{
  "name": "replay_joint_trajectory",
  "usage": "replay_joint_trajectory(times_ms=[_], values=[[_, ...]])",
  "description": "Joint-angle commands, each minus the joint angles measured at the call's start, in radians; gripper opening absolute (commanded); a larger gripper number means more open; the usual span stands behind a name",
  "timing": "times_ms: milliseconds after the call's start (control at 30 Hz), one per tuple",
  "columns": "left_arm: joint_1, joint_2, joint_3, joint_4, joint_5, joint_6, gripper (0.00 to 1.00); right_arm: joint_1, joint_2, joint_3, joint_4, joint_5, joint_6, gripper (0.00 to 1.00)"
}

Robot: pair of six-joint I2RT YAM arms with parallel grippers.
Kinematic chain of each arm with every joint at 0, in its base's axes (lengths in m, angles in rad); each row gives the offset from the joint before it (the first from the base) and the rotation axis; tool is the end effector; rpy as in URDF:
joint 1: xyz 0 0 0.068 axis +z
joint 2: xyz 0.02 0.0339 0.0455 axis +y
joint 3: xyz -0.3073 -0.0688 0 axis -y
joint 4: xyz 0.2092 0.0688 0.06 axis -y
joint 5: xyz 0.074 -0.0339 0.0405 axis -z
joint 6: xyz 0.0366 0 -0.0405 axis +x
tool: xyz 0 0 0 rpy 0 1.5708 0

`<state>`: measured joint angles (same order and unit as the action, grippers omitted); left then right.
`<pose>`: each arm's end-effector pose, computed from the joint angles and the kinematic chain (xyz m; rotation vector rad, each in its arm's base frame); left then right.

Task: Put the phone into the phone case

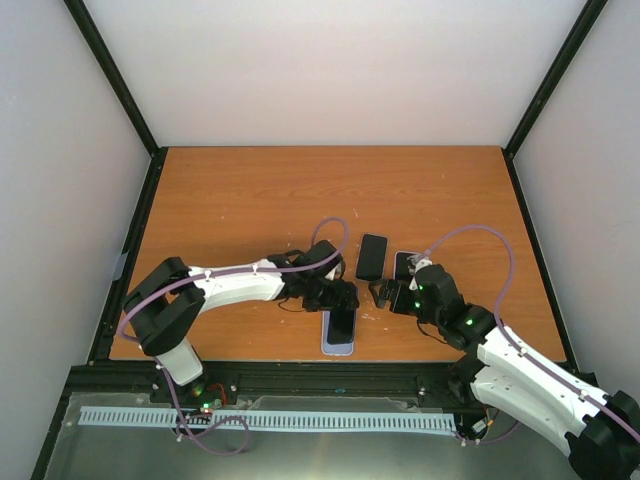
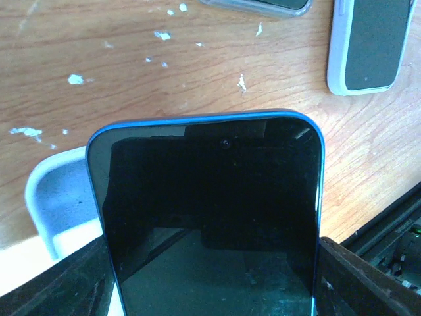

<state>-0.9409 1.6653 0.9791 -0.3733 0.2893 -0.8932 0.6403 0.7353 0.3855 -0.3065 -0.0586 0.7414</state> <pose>0.1696 -0.2504 0.2382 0.1814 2.9273 -0.8677 0.0763 0.0595 0.2369 0.0850 2.3522 0.7910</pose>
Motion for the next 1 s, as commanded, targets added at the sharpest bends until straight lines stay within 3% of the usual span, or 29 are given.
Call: replay_joint_trajectory(times_ms=[0,600,700,967], values=[[-0.020,0.003,0.005,0.092,0.049,-0.045,0.62,0.002,-0.003,-0.004,-0.016,0.017,-0.003,0.98],[-0.032,0.004,-0.054,0.075,-0.042,-0.090,0.62,0.002,-0.037,-0.044,-0.019,0.014,0.010,0.99],[-0.032,0.001,-0.060,0.068,-0.039,-0.091,0.69,0.002,-0.031,-0.042,-0.019,0.010,0.011,0.99],[-0.032,-0.022,-0.076,0.065,-0.043,-0.109,0.75,0.001,-0.027,-0.036,-0.029,0.016,0.014,0.99]])
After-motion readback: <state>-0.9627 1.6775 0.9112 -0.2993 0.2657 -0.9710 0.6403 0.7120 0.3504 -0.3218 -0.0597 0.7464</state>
